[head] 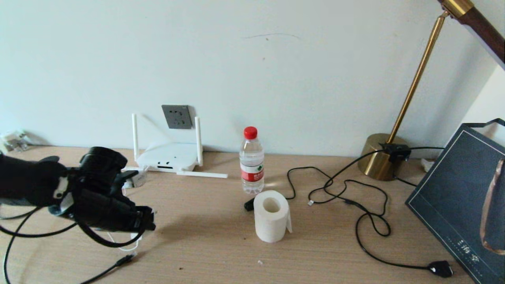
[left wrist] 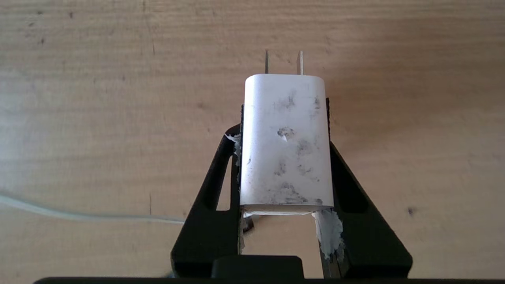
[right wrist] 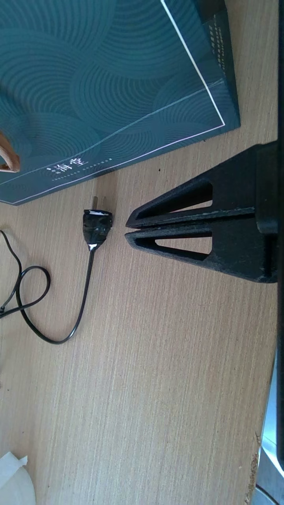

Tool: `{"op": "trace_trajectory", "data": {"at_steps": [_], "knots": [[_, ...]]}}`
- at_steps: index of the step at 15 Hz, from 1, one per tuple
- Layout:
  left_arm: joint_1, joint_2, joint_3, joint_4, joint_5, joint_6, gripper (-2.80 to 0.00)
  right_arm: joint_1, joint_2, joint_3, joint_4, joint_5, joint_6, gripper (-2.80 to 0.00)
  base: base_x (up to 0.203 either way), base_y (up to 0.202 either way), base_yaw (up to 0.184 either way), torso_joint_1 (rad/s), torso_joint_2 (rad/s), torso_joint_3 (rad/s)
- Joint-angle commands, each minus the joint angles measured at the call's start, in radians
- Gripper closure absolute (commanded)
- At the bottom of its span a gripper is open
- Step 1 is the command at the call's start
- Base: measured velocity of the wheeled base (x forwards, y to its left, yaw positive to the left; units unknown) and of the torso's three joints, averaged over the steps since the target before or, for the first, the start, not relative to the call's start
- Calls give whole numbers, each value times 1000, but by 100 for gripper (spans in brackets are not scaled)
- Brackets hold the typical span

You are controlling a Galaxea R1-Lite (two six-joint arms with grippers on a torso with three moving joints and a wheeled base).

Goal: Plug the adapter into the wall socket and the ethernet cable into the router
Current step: Plug plug into socket

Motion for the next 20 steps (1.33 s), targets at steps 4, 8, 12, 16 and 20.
{"op": "trace_trajectory", "data": {"at_steps": [4,8,12,16,20], "knots": [[-8,56,-47,36,4,4,-280,0,0,0,2,1,-1,0,0,0,0,0,0,0],[-8,41,-57,52,4,4,-280,0,0,0,2,1,-1,0,0,0,0,0,0,0],[-11,13,-53,54,4,4,-280,0,0,0,2,1,-1,0,0,0,0,0,0,0],[-37,-54,-55,35,3,31,-280,0,0,0,2,0,-1,0,0,0,0,0,0,0],[-37,-218,40,34,-14,318,-280,0,0,0,2,0,-1,0,0,0,0,0,0,0]]}}
